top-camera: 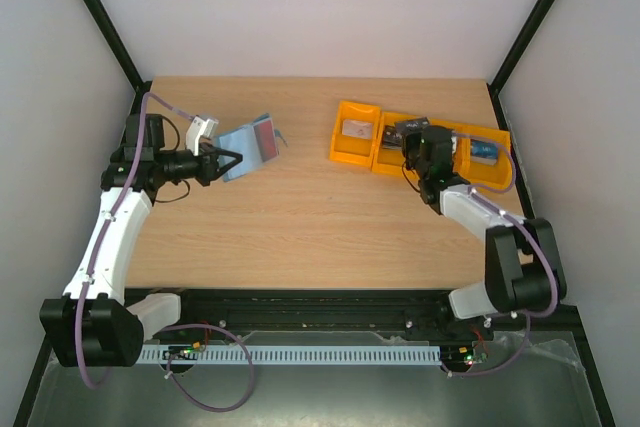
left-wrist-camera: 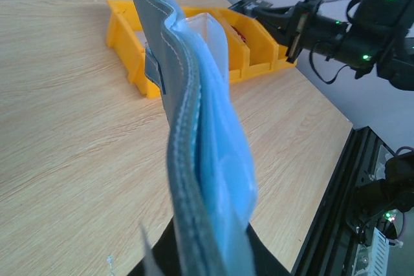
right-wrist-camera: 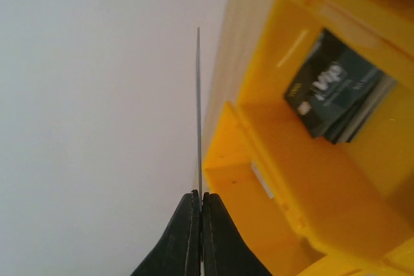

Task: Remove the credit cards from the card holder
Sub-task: Place the credit card in the storage box.

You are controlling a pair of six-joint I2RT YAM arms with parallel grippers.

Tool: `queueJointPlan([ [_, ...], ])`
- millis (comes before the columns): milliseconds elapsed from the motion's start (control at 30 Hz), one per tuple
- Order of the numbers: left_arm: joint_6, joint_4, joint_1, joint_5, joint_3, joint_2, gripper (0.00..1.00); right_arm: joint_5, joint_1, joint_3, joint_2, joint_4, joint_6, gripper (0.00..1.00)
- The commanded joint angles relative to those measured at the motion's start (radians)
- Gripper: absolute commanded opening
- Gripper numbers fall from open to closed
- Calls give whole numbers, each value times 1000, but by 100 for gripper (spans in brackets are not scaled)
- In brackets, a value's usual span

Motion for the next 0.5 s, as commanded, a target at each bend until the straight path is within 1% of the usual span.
queueJointPlan([
  [0,-11,26,6,15,-8,-22,2,86,6,69,99,-42,203,2],
  [100,-10,25,6,22,-8,-23,2,78,5,87,160,-34,273,2],
  [333,2,16,6,27,-12,-29,2,24,7,160,325,-21,332,2],
  [467,4,15,6,32,-12,-31,2,85,5,194,374,-22,352,2],
])
